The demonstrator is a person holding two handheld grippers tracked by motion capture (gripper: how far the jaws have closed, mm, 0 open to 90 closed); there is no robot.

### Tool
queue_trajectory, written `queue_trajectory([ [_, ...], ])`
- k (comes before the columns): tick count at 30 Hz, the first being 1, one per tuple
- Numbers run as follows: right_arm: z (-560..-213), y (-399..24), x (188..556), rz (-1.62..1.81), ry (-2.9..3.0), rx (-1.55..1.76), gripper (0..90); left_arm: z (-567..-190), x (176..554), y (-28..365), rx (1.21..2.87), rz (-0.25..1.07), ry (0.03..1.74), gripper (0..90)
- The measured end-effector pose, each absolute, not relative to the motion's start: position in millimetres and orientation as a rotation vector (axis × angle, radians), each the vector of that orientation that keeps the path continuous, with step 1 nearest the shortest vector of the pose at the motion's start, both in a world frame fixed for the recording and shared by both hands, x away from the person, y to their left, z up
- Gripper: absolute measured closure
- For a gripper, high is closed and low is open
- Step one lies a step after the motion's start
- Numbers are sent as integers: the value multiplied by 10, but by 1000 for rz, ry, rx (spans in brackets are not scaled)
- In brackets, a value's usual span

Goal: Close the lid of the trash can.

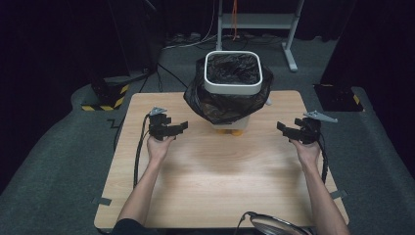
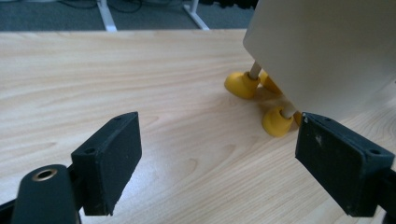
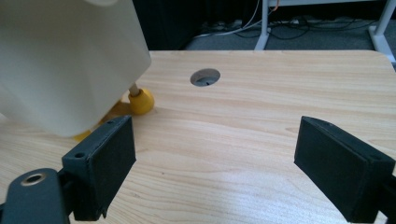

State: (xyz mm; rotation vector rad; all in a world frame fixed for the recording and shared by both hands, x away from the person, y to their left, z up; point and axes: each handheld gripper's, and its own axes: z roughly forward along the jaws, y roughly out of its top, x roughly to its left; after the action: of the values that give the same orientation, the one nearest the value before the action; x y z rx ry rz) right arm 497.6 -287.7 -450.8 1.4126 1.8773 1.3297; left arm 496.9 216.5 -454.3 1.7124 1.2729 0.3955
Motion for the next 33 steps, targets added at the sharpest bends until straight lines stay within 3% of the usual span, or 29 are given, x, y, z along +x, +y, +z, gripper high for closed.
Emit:
queue_trajectory([
  [33,-4817,-2792,5088,1230,1939,1444,113,-4878,5083,2101,1758,403,1333,166],
])
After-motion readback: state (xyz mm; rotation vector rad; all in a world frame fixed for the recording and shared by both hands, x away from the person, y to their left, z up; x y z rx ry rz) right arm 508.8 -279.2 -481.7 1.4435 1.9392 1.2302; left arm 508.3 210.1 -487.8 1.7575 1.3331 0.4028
